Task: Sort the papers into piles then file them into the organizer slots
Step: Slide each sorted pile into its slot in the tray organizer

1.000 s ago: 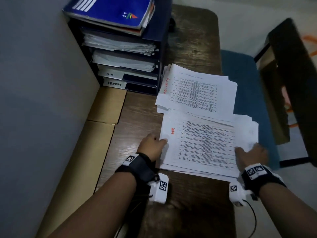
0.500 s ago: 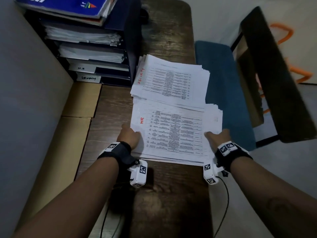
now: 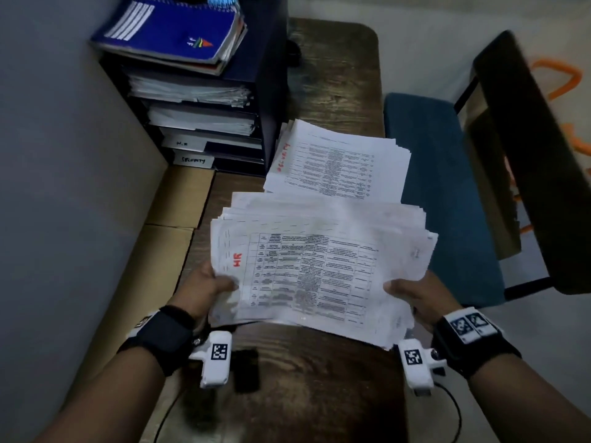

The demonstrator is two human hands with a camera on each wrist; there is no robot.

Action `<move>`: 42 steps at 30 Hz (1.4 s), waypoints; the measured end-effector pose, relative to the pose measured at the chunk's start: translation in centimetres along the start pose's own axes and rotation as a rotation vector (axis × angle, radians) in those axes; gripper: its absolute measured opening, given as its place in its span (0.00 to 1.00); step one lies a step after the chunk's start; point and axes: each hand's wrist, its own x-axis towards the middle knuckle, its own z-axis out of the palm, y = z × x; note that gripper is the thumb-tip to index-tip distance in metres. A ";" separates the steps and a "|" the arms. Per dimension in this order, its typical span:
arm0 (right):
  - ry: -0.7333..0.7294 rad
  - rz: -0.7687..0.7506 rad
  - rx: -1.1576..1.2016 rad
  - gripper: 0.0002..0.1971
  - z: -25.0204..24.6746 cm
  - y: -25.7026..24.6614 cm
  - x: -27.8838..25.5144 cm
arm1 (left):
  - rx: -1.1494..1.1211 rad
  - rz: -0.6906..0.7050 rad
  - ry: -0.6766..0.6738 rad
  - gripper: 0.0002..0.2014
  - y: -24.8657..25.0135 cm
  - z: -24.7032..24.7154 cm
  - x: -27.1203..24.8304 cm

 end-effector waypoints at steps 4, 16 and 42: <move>0.080 -0.225 -0.038 0.07 1.9 -4.4 -2.3 | 0.001 0.238 0.188 0.18 4.0 -0.6 -2.9; 0.048 -0.355 -0.167 0.15 5.0 -5.8 -2.8 | 0.171 0.290 0.312 0.12 5.0 -1.6 -3.5; -0.270 -0.711 -1.048 0.49 10.4 -10.2 -4.1 | 0.701 0.238 0.010 0.11 12.0 -3.9 -4.6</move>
